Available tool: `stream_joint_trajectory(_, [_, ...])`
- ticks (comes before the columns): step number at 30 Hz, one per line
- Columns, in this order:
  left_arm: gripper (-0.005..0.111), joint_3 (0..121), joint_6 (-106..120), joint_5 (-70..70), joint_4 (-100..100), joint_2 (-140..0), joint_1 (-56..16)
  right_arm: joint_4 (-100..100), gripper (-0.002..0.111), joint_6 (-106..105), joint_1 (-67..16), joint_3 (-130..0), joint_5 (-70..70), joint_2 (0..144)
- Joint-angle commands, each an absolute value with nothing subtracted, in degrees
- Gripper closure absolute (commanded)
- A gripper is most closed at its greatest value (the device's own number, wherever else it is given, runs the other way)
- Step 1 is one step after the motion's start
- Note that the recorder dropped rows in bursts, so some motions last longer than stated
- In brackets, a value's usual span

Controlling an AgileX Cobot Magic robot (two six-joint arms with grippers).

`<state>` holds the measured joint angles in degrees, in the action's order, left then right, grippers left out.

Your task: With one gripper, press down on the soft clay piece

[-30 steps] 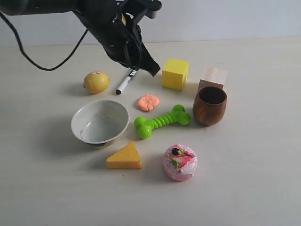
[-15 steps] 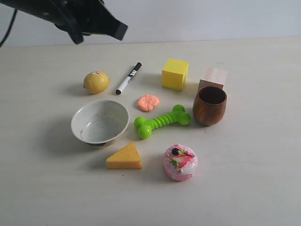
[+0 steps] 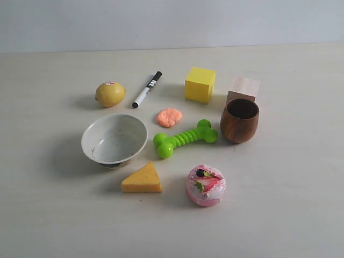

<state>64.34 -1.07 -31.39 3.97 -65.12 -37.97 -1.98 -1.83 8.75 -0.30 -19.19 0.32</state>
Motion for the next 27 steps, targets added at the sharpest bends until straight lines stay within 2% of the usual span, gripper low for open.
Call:
stream_joint_trajectory(1, [0.107, 64.0, -1.7, -31.5, 4.0, -62.3, -37.8, -2.2, 0.108, -1.9, 8.6, 0.0, -18.8, 0.0])
stream_joint_trajectory(14, [0.107, 63.9, -2.1, -31.3, 4.2, -61.3, -36.3, -2.2, 0.108, -1.9, 8.6, 0.0, -18.4, 0.0])
stream_joint_trajectory(19, [0.107, 53.3, -9.0, -28.8, 2.6, -52.9, -25.6, -2.2, 0.108, -1.9, 8.6, 0.0, -18.4, 0.0])
stream_joint_trajectory(27, [0.107, 33.4, -9.1, -17.2, 1.9, -37.9, -14.5, -2.2, 0.108, -1.9, 8.6, 0.0, -18.4, 0.0])
